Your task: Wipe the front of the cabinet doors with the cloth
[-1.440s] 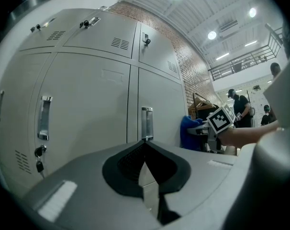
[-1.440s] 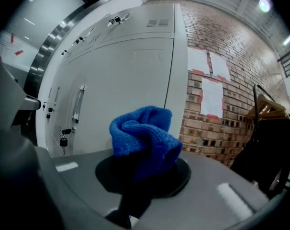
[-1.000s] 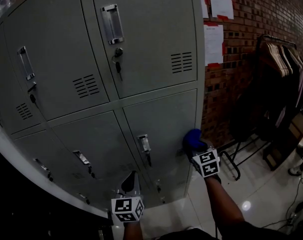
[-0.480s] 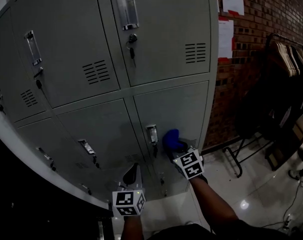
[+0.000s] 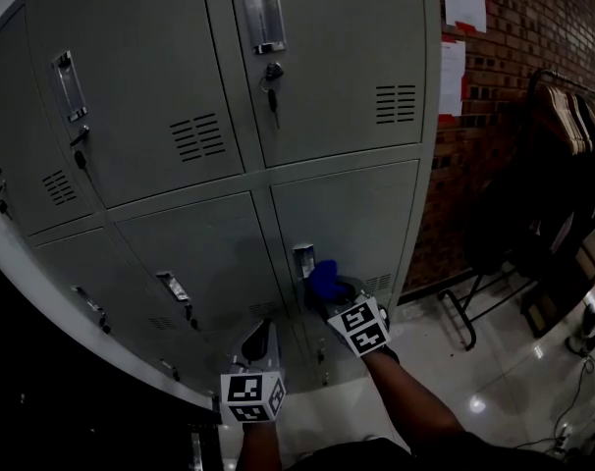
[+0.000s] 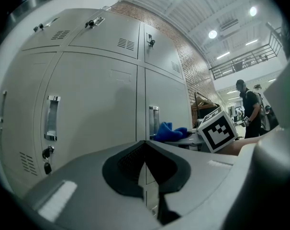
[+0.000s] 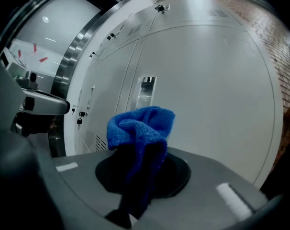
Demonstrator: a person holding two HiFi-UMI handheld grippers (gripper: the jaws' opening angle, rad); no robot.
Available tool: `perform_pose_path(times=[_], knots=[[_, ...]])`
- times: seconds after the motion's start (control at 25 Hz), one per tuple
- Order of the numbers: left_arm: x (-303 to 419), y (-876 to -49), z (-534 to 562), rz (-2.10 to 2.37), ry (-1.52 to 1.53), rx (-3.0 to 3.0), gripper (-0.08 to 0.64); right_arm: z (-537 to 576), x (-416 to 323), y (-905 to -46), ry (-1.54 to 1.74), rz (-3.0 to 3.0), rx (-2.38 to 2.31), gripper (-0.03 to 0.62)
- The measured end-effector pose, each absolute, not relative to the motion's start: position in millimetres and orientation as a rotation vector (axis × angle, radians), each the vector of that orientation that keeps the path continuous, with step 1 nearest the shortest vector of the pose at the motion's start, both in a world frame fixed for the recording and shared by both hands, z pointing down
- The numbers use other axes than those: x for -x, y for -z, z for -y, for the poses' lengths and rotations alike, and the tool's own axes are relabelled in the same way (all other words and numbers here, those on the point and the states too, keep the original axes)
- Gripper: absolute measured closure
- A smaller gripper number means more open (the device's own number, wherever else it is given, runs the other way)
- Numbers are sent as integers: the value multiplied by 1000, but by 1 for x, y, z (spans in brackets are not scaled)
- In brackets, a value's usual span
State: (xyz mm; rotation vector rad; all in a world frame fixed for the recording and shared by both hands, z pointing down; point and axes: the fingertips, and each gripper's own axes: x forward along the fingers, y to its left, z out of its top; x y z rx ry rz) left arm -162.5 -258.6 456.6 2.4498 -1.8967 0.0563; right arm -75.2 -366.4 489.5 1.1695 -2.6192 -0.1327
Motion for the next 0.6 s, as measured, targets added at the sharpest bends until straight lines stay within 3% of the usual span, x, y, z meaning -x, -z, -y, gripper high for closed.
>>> perform_pose_path(times=[0.6], knots=[[156, -455, 269, 1897, -46, -2450, 546, 390, -21, -499, 79, 2500, -1369, 537]])
